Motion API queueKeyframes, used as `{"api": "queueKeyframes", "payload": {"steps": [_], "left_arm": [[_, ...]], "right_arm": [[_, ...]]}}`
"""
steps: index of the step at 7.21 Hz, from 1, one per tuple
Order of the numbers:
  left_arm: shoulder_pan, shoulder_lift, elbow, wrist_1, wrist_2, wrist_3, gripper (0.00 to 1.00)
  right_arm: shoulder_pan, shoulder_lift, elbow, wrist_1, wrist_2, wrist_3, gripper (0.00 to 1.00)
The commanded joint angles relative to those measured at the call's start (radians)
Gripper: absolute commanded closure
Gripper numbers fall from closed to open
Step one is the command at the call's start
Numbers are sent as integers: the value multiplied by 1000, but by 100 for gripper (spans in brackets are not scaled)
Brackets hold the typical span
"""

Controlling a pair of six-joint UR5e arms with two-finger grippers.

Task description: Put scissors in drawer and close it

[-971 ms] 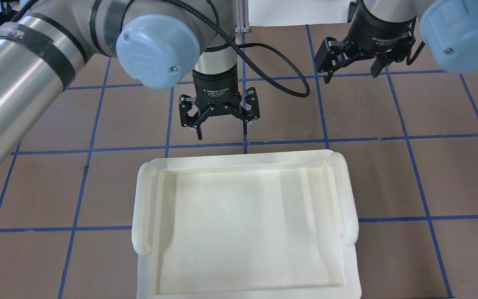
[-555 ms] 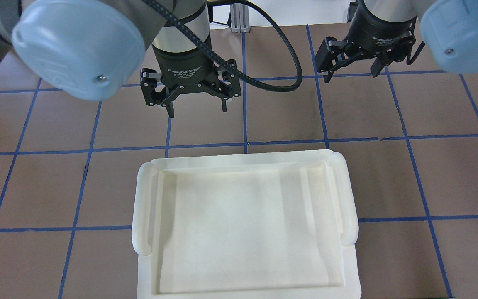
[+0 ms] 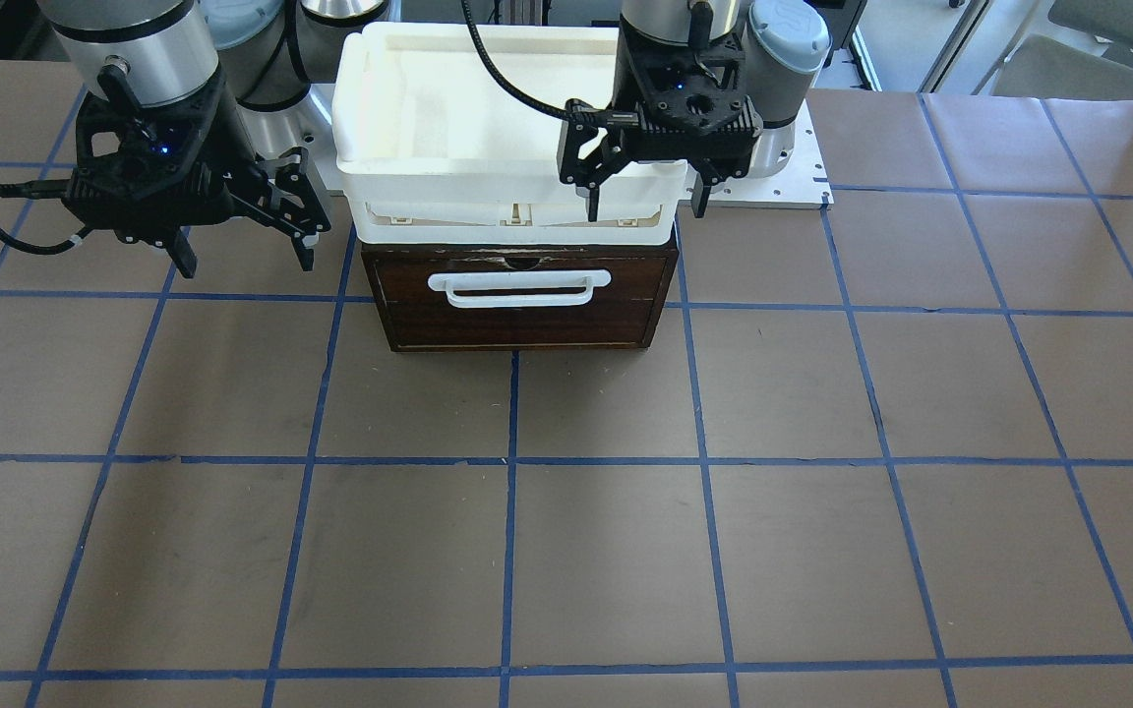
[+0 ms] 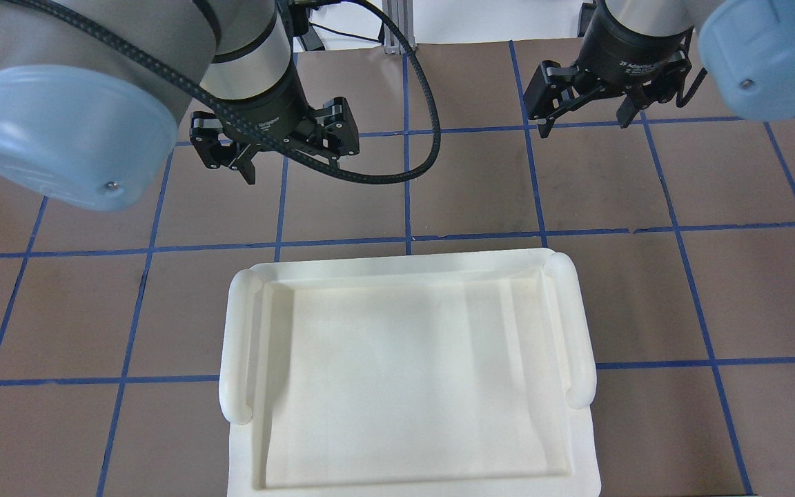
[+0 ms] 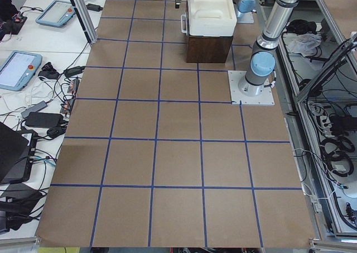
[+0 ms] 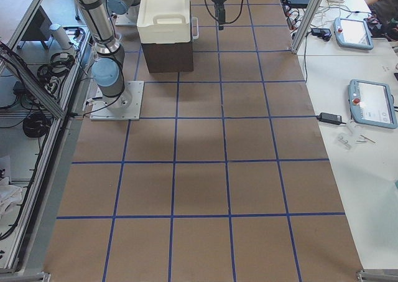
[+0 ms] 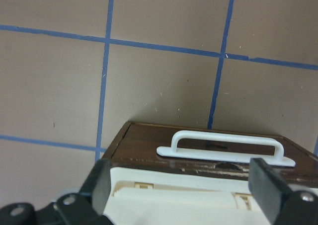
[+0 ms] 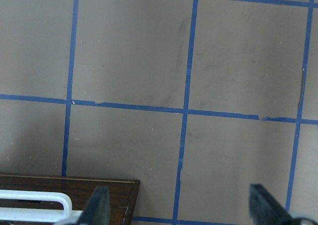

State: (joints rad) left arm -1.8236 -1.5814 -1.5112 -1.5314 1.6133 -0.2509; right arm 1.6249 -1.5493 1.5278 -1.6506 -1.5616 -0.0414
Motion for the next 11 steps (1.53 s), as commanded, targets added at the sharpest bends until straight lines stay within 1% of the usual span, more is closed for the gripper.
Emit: {"api": "queueKeyframes", "payload": {"steps": [1, 2, 3, 4, 5, 6, 8, 11], "left_arm": [[116, 43, -6, 10, 10, 252, 0], [177, 55, -9, 10, 2, 266, 0], [199, 66, -9, 8, 5, 278, 0], [196, 79, -9, -25, 2, 277, 0], [198, 83, -9, -53, -25, 266, 0], [211, 81, -8, -55, -67, 266, 0], [211, 80, -9, -69, -75, 316, 0], [219, 84, -12, -92, -67, 332, 0]], "right_arm": [[0, 0, 0, 0, 0, 0, 0], [0, 0, 0, 0, 0, 0, 0], [1, 0, 0, 0, 0, 0, 0], [0, 0, 0, 0, 2, -1, 0], [1, 0, 0, -1, 0, 0, 0], [1, 0, 0, 0, 2, 0, 0], [1, 0, 0, -1, 2, -1, 0], [1, 0, 0, -1, 2, -2, 0]]}}
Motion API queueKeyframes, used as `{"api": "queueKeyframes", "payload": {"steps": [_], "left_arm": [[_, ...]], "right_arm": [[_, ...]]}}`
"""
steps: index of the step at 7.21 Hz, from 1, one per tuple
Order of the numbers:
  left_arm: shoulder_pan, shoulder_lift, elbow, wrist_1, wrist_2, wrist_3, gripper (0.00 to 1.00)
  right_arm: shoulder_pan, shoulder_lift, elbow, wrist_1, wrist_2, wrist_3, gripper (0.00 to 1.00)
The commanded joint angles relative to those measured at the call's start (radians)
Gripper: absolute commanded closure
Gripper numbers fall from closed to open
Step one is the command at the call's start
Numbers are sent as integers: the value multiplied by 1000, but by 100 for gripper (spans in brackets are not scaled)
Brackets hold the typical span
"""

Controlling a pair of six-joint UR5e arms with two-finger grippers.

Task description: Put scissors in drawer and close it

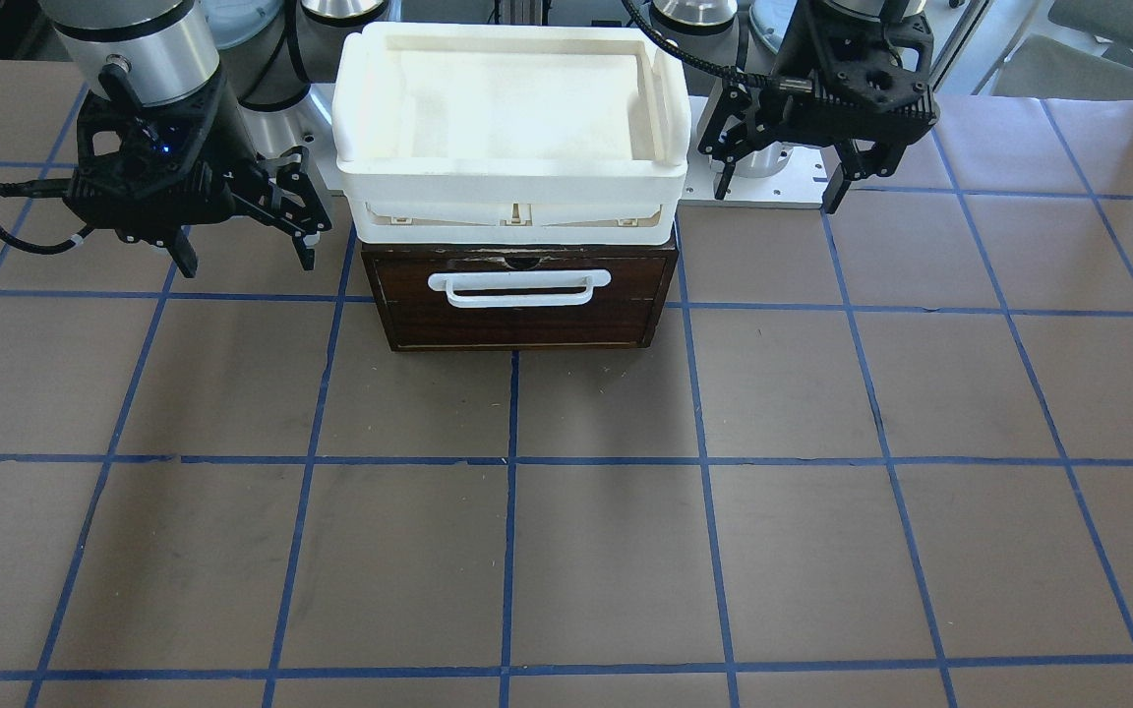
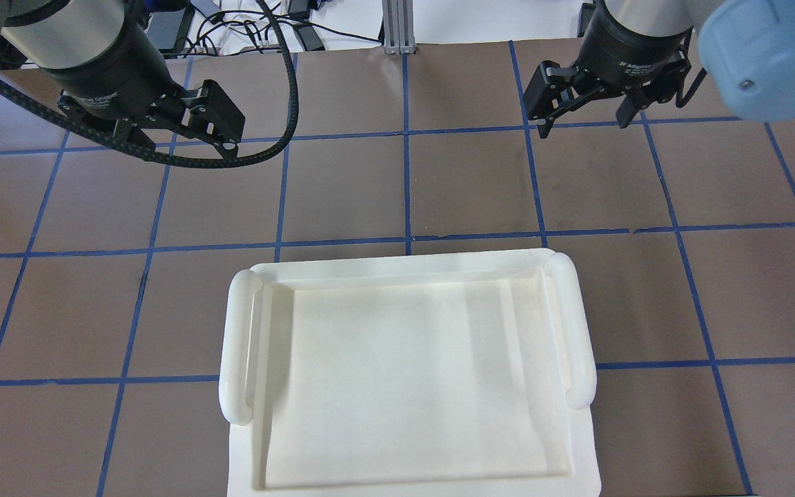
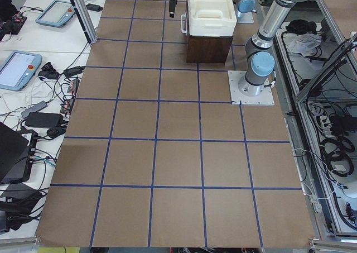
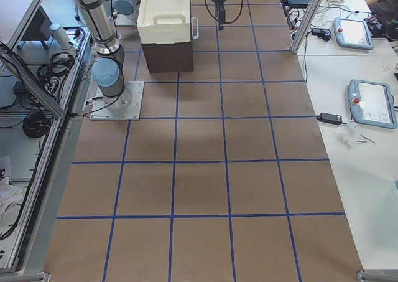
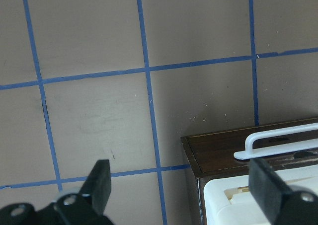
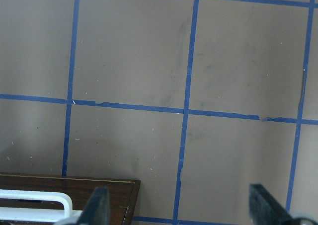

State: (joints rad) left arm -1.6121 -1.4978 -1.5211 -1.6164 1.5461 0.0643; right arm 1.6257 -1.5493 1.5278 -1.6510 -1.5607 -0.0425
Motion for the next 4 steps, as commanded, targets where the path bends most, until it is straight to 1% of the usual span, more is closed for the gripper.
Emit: {"api": "queueKeyframes", "payload": {"steps": [1, 4], "left_arm": [[9, 1, -2, -7, -3, 37, 0], [8, 1, -1, -11, -6, 16, 0]], "right_arm": [[0, 0, 0, -1, 1, 0, 0], [0, 0, 0, -1, 1, 0, 0]]}}
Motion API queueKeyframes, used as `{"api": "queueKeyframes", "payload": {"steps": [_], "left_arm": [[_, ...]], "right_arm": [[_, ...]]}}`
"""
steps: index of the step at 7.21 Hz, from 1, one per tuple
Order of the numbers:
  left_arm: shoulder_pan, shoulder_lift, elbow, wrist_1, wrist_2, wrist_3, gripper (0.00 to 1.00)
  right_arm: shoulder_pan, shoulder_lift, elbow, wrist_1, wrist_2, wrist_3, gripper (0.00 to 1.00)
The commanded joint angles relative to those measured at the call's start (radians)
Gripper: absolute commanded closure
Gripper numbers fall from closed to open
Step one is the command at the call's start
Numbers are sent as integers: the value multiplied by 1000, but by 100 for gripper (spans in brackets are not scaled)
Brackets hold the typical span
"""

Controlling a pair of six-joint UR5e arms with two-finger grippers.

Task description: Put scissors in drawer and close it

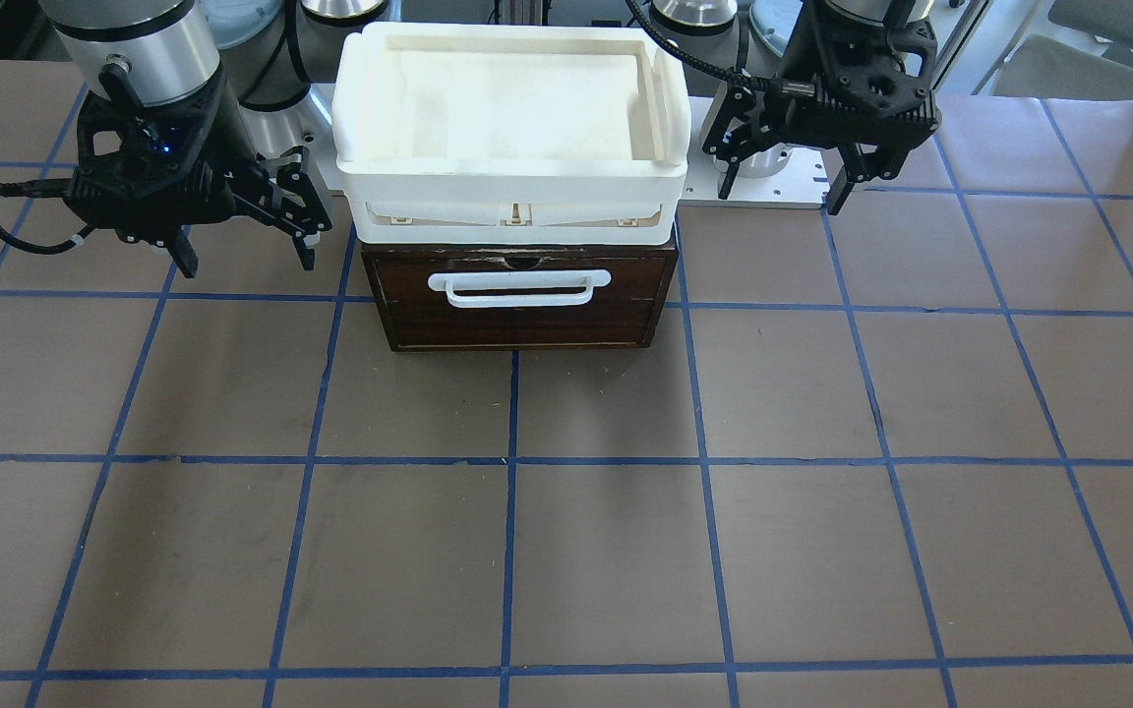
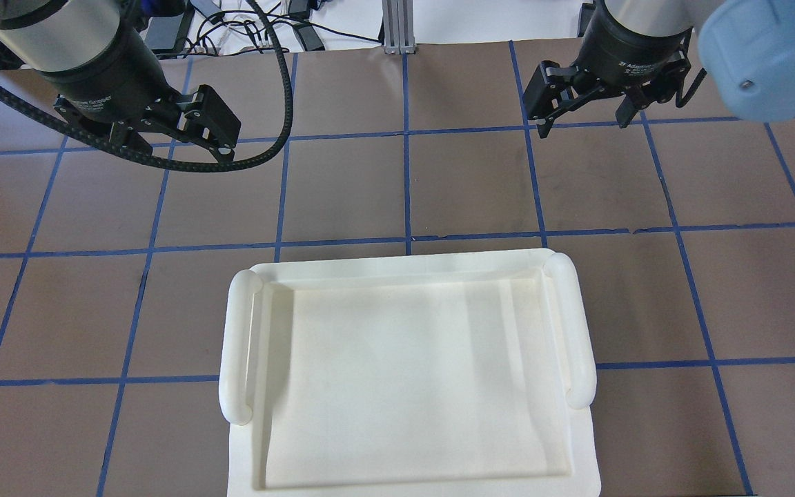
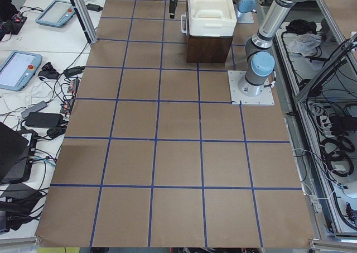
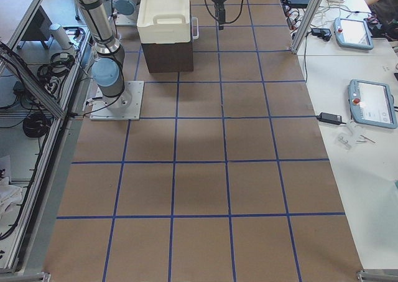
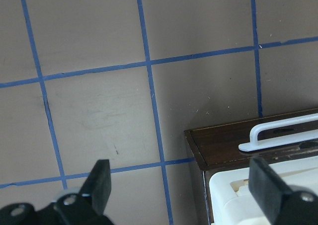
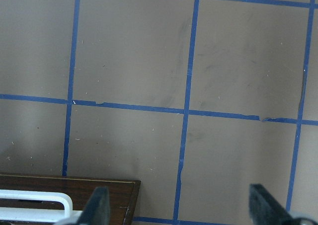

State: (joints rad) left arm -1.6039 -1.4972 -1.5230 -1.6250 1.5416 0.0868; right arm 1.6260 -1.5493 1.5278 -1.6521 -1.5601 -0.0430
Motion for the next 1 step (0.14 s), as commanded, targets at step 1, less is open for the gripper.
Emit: {"api": "queueKeyframes", "payload": {"steps": [1], "left_arm": [[1, 0, 3, -6, -1, -7, 0]], "right_arm": [[-1, 0, 0, 1, 0, 0, 0]]}}
